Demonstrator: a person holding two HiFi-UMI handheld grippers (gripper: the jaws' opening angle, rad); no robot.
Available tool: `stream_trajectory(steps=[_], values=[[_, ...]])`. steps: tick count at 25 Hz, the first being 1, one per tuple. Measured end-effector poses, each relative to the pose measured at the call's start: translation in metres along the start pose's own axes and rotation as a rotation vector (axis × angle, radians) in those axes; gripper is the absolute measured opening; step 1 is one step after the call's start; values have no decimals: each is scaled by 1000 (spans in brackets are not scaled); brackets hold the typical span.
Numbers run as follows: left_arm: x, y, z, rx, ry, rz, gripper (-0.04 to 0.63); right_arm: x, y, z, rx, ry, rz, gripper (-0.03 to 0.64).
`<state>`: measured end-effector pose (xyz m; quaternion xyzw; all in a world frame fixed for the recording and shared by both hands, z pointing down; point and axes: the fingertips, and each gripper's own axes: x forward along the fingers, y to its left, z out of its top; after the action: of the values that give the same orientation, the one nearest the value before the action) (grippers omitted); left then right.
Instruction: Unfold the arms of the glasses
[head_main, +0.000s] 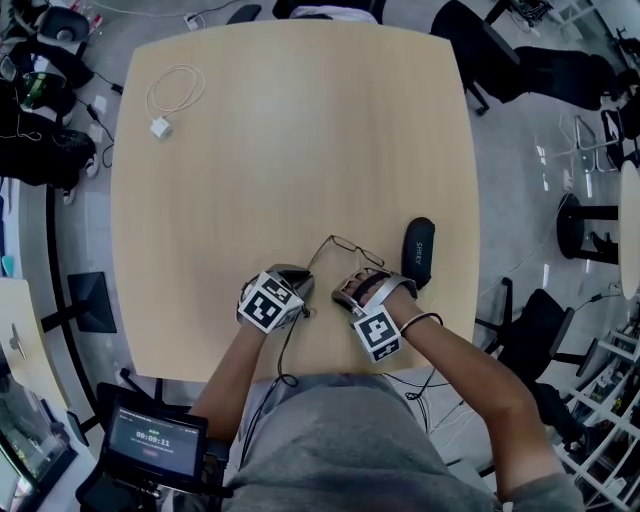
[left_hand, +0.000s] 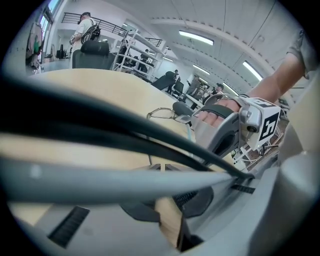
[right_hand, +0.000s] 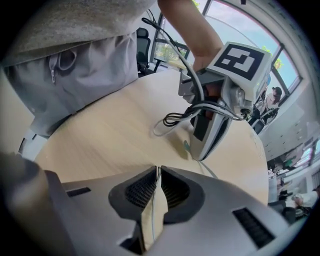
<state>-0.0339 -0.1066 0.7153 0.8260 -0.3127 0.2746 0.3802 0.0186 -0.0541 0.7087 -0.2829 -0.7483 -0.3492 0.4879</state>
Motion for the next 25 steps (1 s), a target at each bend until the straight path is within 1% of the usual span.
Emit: stream_trajectory(steps=[4,9,16,22,25], values=[[1,-1,0,-37,-10,29,28,-4,15,-5,-61,16,18,34],[1,4,-1,-80,-35,53,28,-8,27,-17,-96,38,37,34],[-1,12,-5,-120,-48,59,28,-9,40,-35,-86,71,52,34],[-3,20,-10,-127,-46,73,28,-8,43,-47,-83,99,48,34],[-4,19,-13,-128,-43,84,28,-10,44,-52,-74,119,31,35]])
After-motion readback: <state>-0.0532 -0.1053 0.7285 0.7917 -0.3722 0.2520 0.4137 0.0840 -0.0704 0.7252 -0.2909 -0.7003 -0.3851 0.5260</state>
